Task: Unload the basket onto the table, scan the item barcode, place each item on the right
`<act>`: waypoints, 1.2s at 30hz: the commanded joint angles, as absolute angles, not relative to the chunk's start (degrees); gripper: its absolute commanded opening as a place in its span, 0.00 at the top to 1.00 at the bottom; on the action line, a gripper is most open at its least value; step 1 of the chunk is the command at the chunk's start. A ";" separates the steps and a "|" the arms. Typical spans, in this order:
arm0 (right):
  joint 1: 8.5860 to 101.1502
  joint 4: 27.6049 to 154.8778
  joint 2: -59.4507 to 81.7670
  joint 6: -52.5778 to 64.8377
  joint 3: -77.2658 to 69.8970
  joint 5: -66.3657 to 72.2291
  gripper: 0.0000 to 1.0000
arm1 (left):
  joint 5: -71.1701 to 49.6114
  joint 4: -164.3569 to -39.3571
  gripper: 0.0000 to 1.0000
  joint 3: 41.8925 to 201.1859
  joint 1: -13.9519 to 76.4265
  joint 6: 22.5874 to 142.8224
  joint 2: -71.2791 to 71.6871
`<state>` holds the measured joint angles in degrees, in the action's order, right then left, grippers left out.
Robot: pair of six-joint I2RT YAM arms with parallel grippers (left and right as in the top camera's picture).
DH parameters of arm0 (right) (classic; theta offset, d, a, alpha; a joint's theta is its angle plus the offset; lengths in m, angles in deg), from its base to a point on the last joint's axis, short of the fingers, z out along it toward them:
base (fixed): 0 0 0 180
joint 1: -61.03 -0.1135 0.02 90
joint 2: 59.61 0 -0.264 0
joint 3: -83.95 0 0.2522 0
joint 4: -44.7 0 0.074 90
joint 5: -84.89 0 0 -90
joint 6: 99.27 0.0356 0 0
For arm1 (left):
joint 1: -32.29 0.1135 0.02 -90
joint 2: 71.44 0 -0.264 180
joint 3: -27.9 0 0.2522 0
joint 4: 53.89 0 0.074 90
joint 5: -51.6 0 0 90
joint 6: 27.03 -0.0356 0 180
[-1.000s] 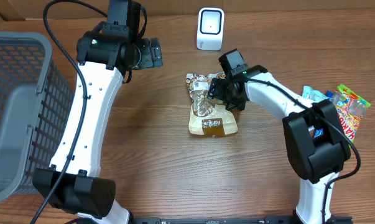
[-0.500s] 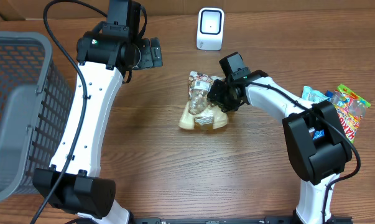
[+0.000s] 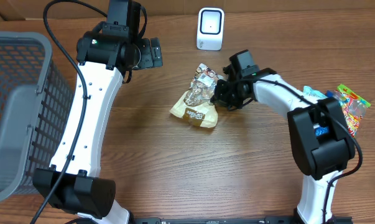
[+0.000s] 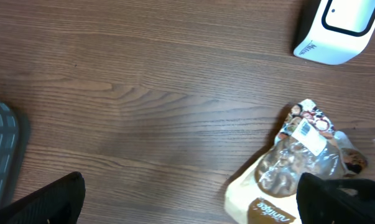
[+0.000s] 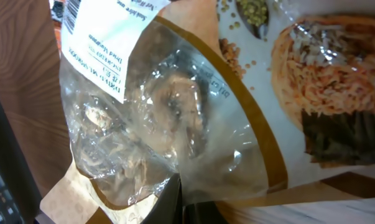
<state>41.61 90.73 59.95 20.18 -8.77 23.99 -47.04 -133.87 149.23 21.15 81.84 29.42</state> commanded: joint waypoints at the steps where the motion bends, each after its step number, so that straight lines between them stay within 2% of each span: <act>1: 43.14 91.43 54.95 13.76 -9.42 26.13 0.96 | -47.37 -133.84 0.00 150.15 21.39 80.55 28.56; 13: 43.49 99.73 42.86 -6.22 -9.42 30.90 0.96 | -47.37 -133.82 0.00 150.15 21.39 80.55 28.56; 28: 49.63 102.64 27.69 -9.56 -9.44 31.03 0.96 | -47.37 -133.82 0.00 150.15 21.39 80.55 28.56; 36: 49.74 102.51 22.53 -12.75 -9.44 28.25 0.96 | -47.37 -133.84 0.00 150.15 21.39 80.55 28.56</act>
